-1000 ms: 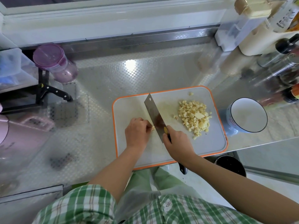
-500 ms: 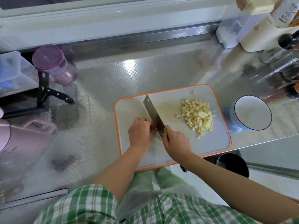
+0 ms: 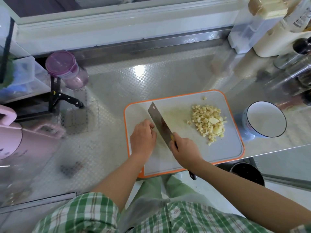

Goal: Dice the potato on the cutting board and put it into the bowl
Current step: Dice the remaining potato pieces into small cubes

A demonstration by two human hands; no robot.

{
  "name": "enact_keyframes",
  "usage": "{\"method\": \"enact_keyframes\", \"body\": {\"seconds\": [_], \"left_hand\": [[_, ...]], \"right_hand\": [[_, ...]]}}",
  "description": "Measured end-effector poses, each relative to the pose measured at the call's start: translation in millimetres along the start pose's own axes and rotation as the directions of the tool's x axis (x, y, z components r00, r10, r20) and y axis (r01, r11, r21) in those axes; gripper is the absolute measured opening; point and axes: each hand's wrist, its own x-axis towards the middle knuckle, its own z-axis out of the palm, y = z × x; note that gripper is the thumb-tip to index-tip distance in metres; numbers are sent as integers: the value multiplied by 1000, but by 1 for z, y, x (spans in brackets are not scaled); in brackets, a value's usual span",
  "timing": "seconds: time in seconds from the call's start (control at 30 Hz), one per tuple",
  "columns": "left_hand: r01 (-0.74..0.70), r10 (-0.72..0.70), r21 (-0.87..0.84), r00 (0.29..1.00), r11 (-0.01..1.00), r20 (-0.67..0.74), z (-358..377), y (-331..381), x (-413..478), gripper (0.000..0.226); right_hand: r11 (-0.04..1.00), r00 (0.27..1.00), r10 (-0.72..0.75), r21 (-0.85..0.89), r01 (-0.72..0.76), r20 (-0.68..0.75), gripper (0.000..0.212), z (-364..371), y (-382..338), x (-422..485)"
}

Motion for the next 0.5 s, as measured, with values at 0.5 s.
{"method": "enact_keyframes", "body": {"seconds": [0.5], "left_hand": [[166,-61,-449,969,878,239,14,51,6,34]], "right_hand": [[989,967,136,-20,-144,-213,9,-42,36,-12]]}}
